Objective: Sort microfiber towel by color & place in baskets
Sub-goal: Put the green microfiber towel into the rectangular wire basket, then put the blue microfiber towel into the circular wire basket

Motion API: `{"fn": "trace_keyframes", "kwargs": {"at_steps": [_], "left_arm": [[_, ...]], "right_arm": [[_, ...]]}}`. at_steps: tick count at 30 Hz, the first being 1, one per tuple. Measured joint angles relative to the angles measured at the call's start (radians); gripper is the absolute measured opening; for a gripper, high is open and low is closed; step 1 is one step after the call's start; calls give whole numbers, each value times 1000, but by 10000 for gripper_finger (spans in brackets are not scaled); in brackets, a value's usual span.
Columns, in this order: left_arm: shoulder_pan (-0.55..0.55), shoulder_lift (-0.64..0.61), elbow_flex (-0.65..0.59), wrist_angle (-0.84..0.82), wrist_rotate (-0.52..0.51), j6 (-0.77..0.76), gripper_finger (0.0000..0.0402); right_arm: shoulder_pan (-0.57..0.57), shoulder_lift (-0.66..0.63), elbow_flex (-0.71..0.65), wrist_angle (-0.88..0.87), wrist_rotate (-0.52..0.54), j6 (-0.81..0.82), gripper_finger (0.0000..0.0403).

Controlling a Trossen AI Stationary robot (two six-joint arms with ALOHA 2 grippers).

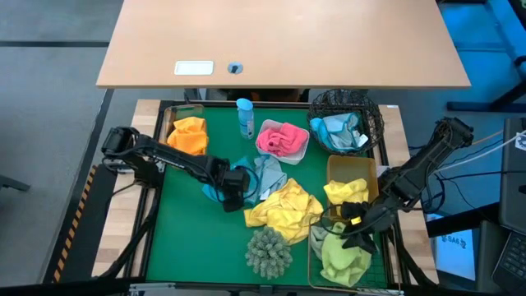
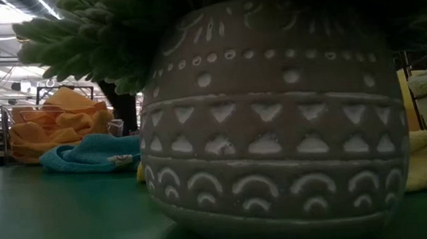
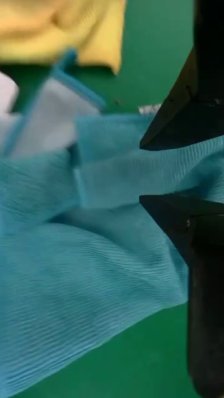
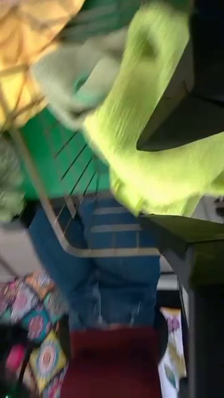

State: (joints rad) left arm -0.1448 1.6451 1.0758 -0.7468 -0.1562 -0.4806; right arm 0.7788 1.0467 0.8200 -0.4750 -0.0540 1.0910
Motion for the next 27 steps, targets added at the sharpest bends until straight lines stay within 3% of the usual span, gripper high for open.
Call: {"fn": "trace_keyframes", "kwargs": {"at_steps": [11,21,27], "left_arm": [[0,0,-186,243,0,-15,121],[0,-5,-268,334,0,-15,113],[0,-4,-271,374,-2,-15,45]], "right_arm": [[0,-11,0,227,36,-93,173],[0,-11,0,311,350,-344,172],[-2,-11,0,311,539,-503,172]]}}
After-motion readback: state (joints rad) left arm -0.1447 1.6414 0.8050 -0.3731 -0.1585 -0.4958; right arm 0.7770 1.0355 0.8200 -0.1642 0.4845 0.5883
